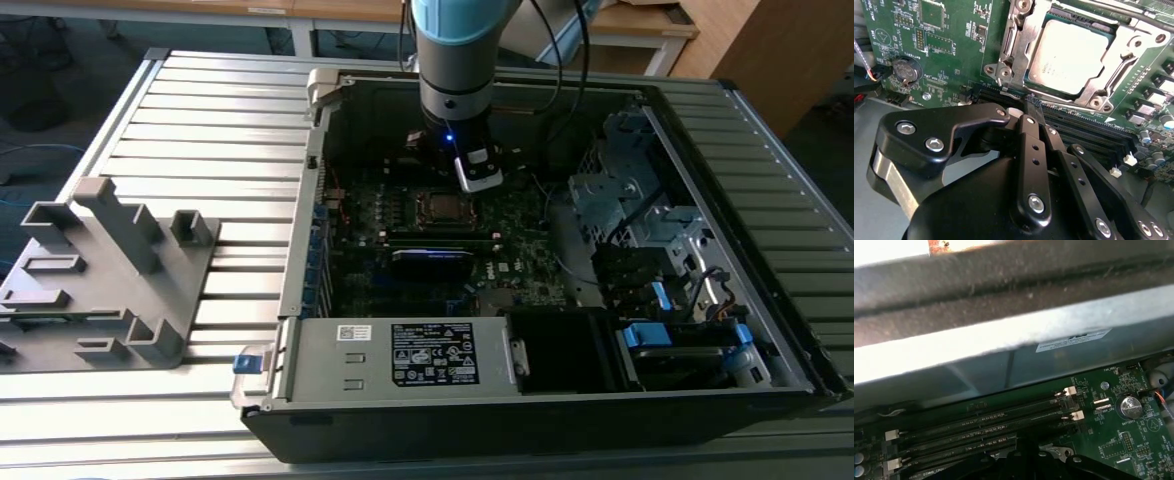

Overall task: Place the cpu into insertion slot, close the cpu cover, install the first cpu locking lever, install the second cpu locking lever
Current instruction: 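Install the first cpu locking lever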

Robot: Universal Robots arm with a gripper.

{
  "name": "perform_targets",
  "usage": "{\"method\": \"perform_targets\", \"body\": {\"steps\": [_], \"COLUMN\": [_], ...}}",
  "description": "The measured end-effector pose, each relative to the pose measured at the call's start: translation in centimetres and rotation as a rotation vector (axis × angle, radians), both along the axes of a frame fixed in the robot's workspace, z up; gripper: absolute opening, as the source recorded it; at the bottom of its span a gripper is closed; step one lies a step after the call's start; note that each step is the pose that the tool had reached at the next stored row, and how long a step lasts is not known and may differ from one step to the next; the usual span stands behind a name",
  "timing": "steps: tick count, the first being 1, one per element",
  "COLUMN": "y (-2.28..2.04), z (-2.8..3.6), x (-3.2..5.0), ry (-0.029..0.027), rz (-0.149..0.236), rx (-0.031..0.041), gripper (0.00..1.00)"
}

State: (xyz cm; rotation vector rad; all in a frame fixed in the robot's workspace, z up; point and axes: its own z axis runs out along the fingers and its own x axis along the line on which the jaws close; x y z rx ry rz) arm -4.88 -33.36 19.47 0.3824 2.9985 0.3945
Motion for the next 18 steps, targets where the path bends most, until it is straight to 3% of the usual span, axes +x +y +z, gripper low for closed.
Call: {"method": "perform_targets", "body": {"steps": [5,8,11,14,18], "y": [0.01,0.04,0.06,0.07,0.1], "z": [0.37,0.37,0.36,0.34,0.3], "x": [-0.01,-0.22,-0.35,-0.45,-0.51], "ry": [-0.001,-0.0144,-0.02,-0.0227,-0.0228], "rz": [0.0,0.0,0.0,0.0,0.0], "rx": [0.0003,0.0002,0.0034,0.0093,0.0099], "gripper": [0.11,0.11,0.11,0.11,0.11]}}
